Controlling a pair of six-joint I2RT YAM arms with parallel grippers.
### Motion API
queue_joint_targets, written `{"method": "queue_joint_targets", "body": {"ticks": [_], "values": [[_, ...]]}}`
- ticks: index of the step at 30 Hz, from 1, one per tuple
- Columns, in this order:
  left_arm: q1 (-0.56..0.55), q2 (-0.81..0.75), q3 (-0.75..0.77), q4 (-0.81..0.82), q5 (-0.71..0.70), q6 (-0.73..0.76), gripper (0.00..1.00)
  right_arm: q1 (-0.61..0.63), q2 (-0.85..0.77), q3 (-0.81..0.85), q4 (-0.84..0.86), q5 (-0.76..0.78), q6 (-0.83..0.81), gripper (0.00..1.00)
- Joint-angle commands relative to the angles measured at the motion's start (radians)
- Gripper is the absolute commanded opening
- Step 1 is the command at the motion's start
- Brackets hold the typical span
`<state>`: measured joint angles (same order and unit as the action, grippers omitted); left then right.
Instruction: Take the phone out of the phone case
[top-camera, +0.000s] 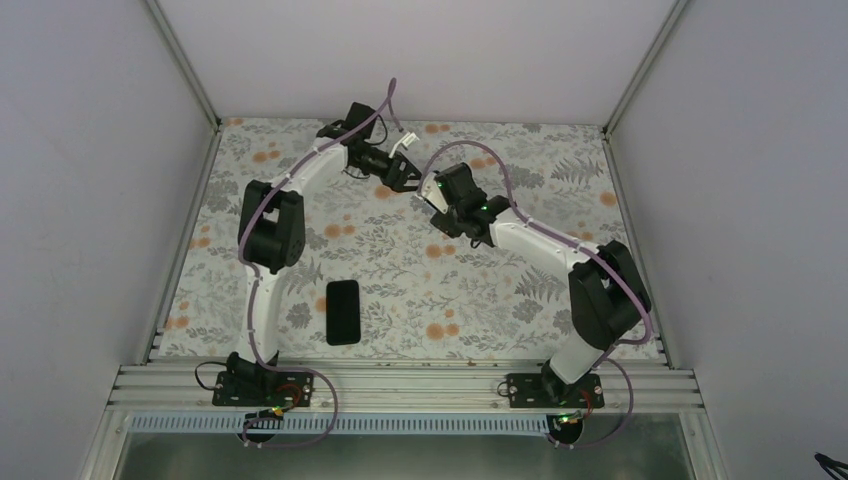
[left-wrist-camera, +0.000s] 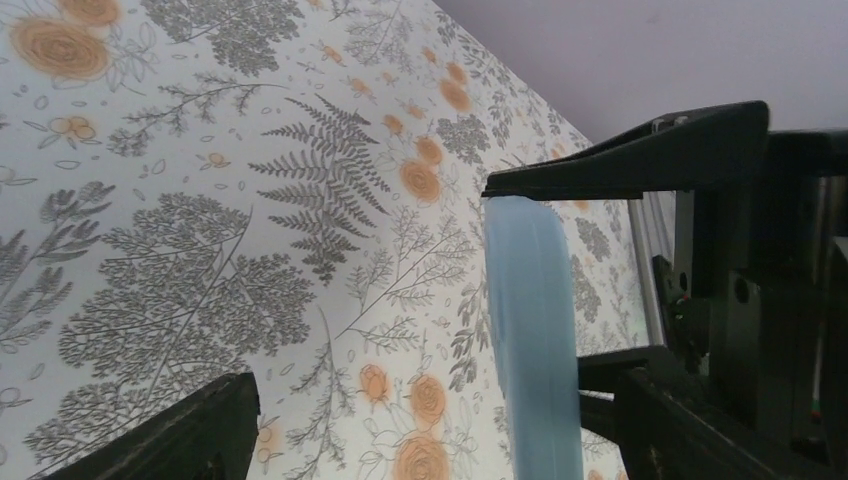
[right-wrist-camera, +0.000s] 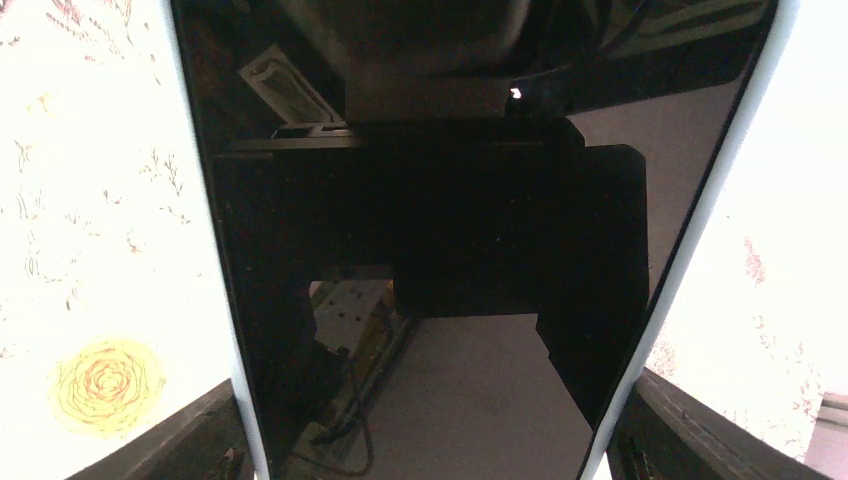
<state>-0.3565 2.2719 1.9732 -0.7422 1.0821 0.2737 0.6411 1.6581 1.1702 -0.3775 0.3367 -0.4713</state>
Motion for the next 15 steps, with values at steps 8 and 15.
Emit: {"method": "queue_joint_targets", "body": {"ticks": [8,15], "values": [[-0.026,0.056,0.161,-0.1,0.128,0.052,0.68,0.033,0.067,0.11,0.087,0.041,-0.036,0.65],[-0.028,0.117,0.284,-0.321,0.139,0.17,0.41,0.038,0.087,0.128,0.127,0.101,-0.029,0.64]]}}
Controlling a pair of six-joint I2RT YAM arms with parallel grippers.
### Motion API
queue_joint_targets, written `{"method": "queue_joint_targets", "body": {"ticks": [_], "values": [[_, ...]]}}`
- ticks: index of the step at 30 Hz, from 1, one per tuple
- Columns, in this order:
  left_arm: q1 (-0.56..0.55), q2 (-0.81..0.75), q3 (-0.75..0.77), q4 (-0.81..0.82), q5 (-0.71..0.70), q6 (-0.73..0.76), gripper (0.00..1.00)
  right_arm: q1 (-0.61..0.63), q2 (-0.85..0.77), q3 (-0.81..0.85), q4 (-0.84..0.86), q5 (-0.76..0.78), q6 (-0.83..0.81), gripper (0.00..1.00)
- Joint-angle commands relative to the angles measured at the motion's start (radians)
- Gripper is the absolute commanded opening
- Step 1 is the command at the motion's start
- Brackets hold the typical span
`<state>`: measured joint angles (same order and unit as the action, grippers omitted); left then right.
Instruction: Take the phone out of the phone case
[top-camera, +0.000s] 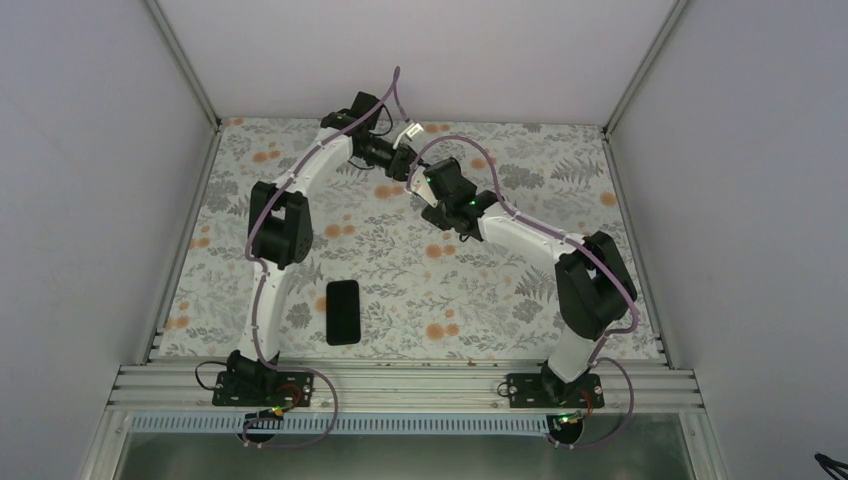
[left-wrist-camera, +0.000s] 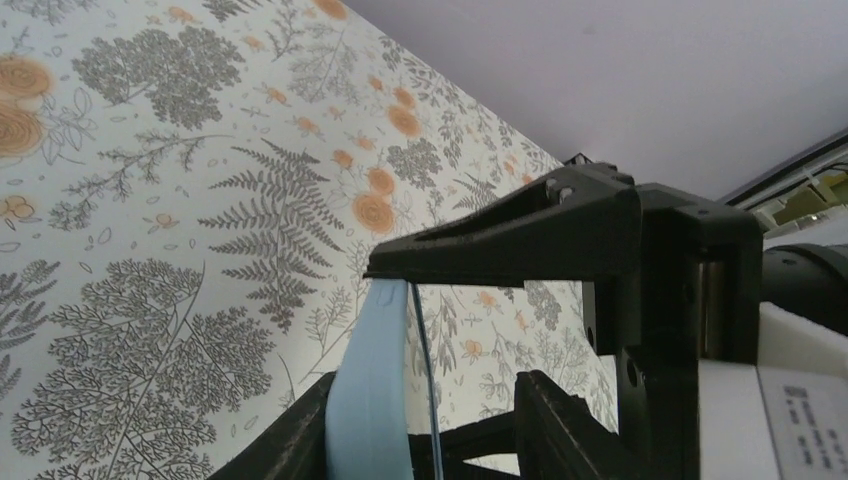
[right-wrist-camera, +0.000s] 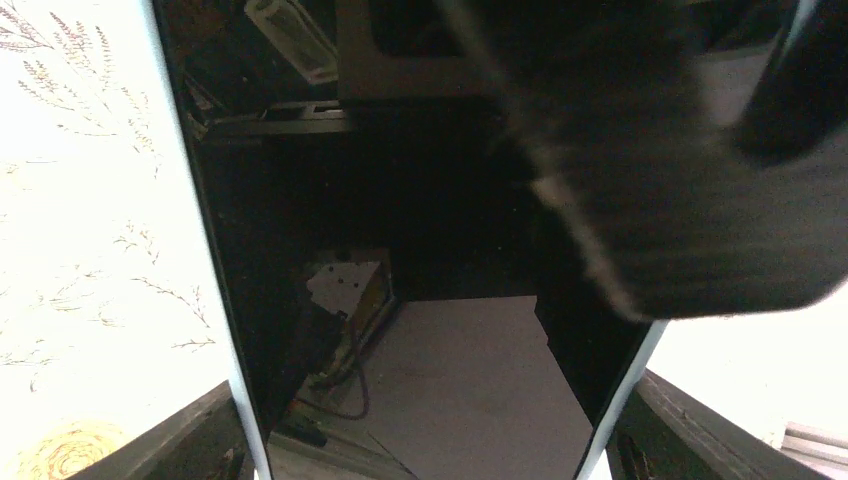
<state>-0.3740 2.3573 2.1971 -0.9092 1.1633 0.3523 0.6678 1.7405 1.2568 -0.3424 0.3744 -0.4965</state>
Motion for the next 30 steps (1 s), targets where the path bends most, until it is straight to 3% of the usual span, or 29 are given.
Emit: {"method": "queue_joint_targets", "body": {"ticks": [1,7,12,18,22,25,27,30], "values": [[-0.011,0.032,0.06,-0.167,0.055,0.104,0.42,0.011,0.003,0.04,0.095,0.067,-0.004,0.64],[-0.005,-0.019,-0.01,-0.156,0.03,0.131,0.5,0.01,-0.016,0.028,0.118,0.095,-0.005,0.64],[-0.004,-0.054,-0.044,-0.087,-0.017,0.095,0.44,0.01,-0.024,0.031,0.119,0.09,-0.005,0.64],[0.001,-0.068,-0.067,0.016,-0.038,0.021,0.44,0.02,-0.03,0.02,0.102,0.067,-0.013,0.64],[0.005,-0.089,-0.088,0.087,-0.061,-0.007,0.25,0.023,-0.047,0.008,0.116,0.075,-0.004,0.64],[0.01,-0.088,-0.075,0.063,-0.066,0.016,0.16,0.021,-0.061,0.014,0.118,0.081,0.0,0.65],[0.012,-0.093,-0.089,0.057,-0.073,0.03,0.05,0.022,-0.064,0.019,0.113,0.08,0.002,0.65],[0.015,-0.108,-0.108,0.063,-0.068,0.034,0.02,0.021,-0.062,0.022,0.118,0.082,0.001,0.65]]}}
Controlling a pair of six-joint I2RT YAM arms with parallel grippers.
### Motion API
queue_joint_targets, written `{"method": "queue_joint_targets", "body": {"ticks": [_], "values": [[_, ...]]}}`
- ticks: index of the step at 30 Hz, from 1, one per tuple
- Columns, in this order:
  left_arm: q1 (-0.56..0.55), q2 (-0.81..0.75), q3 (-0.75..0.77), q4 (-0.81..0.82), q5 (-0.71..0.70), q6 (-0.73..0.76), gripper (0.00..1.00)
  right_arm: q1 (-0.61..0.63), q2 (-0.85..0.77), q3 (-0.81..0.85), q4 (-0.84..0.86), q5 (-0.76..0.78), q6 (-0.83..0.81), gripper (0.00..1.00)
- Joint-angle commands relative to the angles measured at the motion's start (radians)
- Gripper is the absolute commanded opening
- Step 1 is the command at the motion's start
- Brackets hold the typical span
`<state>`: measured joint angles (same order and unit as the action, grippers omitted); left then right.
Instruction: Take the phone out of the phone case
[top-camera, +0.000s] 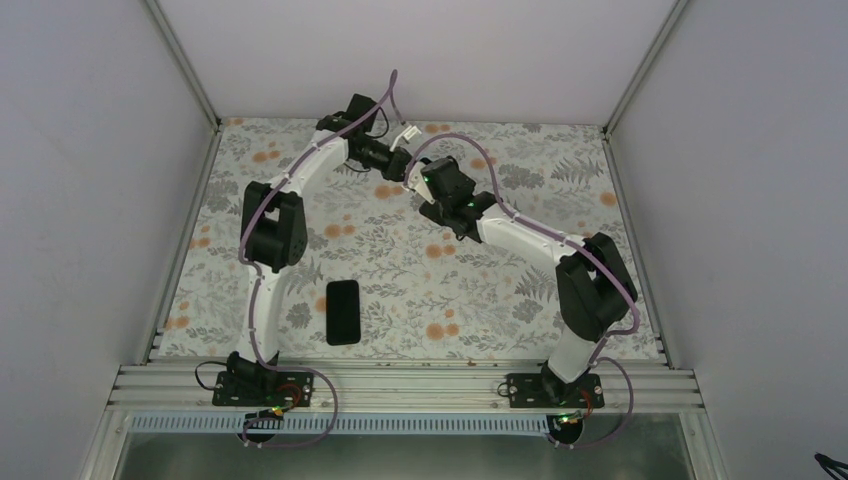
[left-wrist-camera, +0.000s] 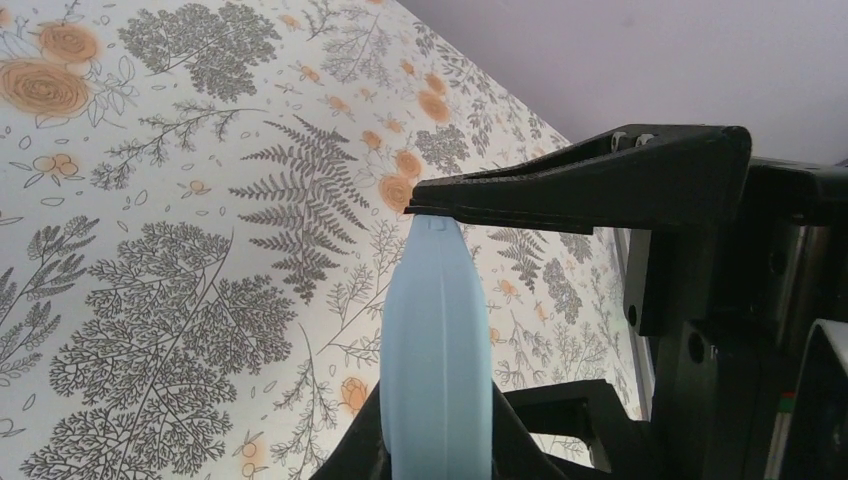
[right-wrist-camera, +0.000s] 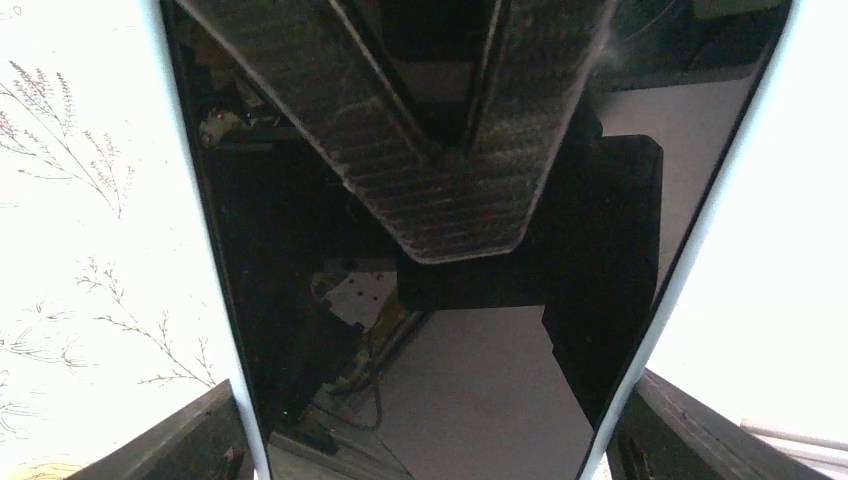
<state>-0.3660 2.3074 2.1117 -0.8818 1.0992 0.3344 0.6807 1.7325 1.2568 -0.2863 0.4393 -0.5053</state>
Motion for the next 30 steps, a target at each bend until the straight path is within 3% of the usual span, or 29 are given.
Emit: {"method": "queue_joint_targets", "body": {"ticks": [1,4,5,7,8,15,20,25,26,30], "values": [[0.007,-0.063,-0.028,0.036,-0.002,0.054,0.02,0.008,-0.053,0.023,0.063,0.018,0.007,0.65],[0.007,-0.08,-0.033,0.034,0.002,0.066,0.02,0.007,-0.049,0.022,0.062,0.017,0.006,0.67],[0.008,-0.084,-0.033,0.03,0.005,0.071,0.02,0.007,-0.05,0.023,0.061,0.015,0.007,0.73],[0.01,-0.087,-0.022,0.012,0.036,0.082,0.02,0.005,-0.059,0.021,0.059,0.006,0.012,0.96],[0.012,-0.083,-0.002,-0.014,0.054,0.095,0.02,0.0,-0.062,0.024,0.051,-0.011,0.018,0.99],[0.036,0.002,0.279,-0.348,0.09,0.298,0.02,-0.134,-0.171,0.11,-0.244,-0.392,0.024,1.0],[0.048,0.007,0.344,-0.473,0.111,0.415,0.02,-0.297,-0.322,0.042,-0.368,-0.729,-0.075,1.0],[0.038,-0.063,0.225,-0.474,0.109,0.514,0.02,-0.44,-0.381,0.027,-0.413,-0.999,-0.165,0.76],[0.037,-0.076,0.207,-0.474,0.104,0.526,0.02,-0.447,-0.372,0.036,-0.428,-1.052,-0.175,0.68],[0.037,-0.107,0.163,-0.476,0.128,0.553,0.02,-0.45,-0.268,0.116,-0.529,-1.227,-0.208,0.47]]}}
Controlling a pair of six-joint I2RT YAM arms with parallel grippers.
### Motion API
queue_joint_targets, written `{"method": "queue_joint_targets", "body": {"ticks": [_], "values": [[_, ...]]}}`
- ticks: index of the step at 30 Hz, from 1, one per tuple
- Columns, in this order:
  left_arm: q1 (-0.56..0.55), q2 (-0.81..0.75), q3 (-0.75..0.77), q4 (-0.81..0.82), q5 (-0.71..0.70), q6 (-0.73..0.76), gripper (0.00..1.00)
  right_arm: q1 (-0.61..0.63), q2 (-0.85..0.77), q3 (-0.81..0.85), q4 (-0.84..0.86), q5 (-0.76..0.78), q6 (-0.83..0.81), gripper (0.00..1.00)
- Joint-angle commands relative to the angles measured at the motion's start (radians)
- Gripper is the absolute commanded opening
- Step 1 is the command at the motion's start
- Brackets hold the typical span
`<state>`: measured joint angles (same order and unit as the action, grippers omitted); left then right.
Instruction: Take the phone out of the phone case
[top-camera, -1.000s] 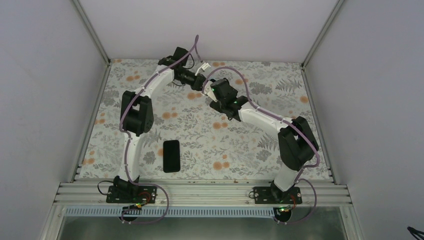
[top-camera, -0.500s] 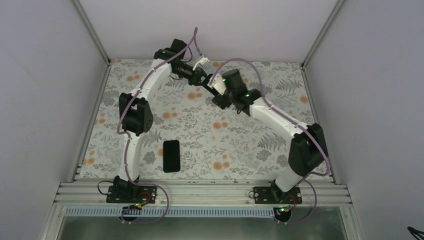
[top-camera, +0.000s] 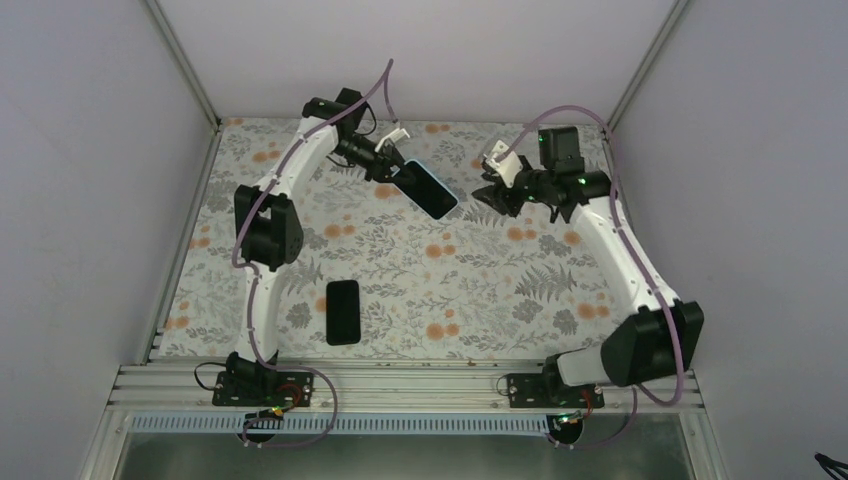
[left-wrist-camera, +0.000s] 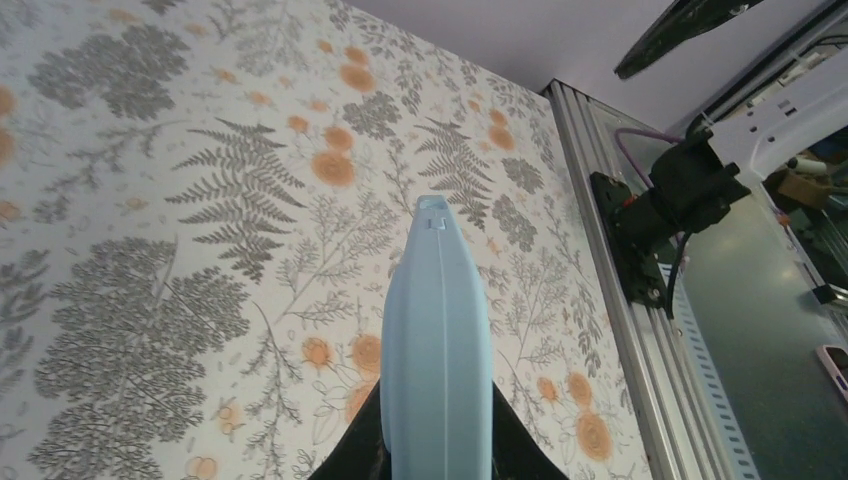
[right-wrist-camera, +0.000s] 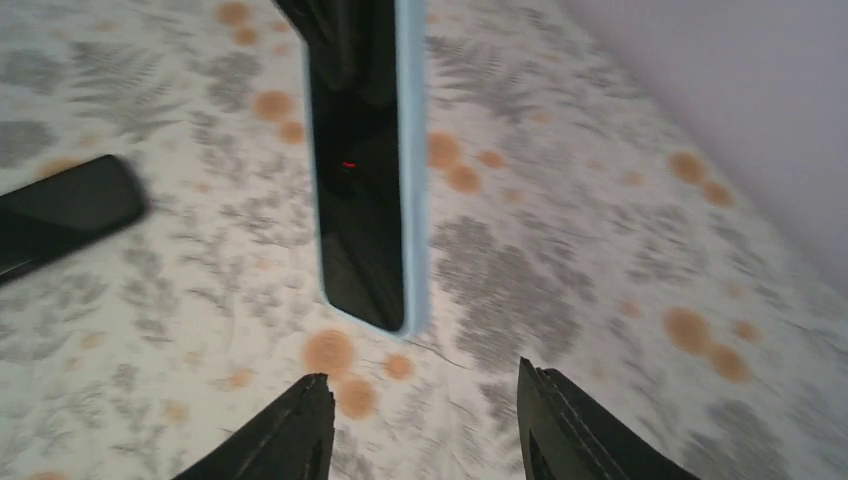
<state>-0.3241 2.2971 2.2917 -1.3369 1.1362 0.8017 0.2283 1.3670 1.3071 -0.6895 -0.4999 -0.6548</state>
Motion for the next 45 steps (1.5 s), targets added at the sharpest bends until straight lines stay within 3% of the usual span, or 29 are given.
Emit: {"method": "queue_joint_targets", "body": {"ticks": [1,7,13,21,28,32,36,41,45], "values": [[-0.007,-0.101,-0.023,-0.02,0.099,0.09,0.02,0.003,0.13,0.084,-0.142,-0.318,-0.06,0.45],[-0.008,-0.13,-0.049,-0.021,0.109,0.107,0.02,-0.015,0.244,0.148,-0.209,-0.428,-0.114,0.39],[-0.007,-0.137,-0.063,-0.021,0.115,0.119,0.02,-0.051,0.35,0.248,-0.392,-0.547,-0.242,0.3],[-0.011,-0.133,-0.057,-0.021,0.123,0.121,0.02,-0.058,0.402,0.279,-0.458,-0.566,-0.29,0.22],[-0.014,-0.142,-0.071,-0.02,0.134,0.125,0.02,-0.059,0.398,0.26,-0.421,-0.565,-0.264,0.24],[-0.021,-0.159,-0.092,-0.021,0.124,0.137,0.02,-0.066,0.396,0.259,-0.388,-0.555,-0.236,0.41],[-0.02,-0.17,-0.114,-0.021,0.112,0.147,0.02,-0.085,0.373,0.259,-0.381,-0.575,-0.235,0.49],[-0.022,-0.173,-0.113,-0.021,0.121,0.149,0.02,-0.089,0.373,0.247,-0.368,-0.545,-0.223,0.49],[-0.021,-0.172,-0.101,-0.021,0.125,0.145,0.02,-0.088,0.42,0.253,-0.442,-0.561,-0.303,0.46]]}}
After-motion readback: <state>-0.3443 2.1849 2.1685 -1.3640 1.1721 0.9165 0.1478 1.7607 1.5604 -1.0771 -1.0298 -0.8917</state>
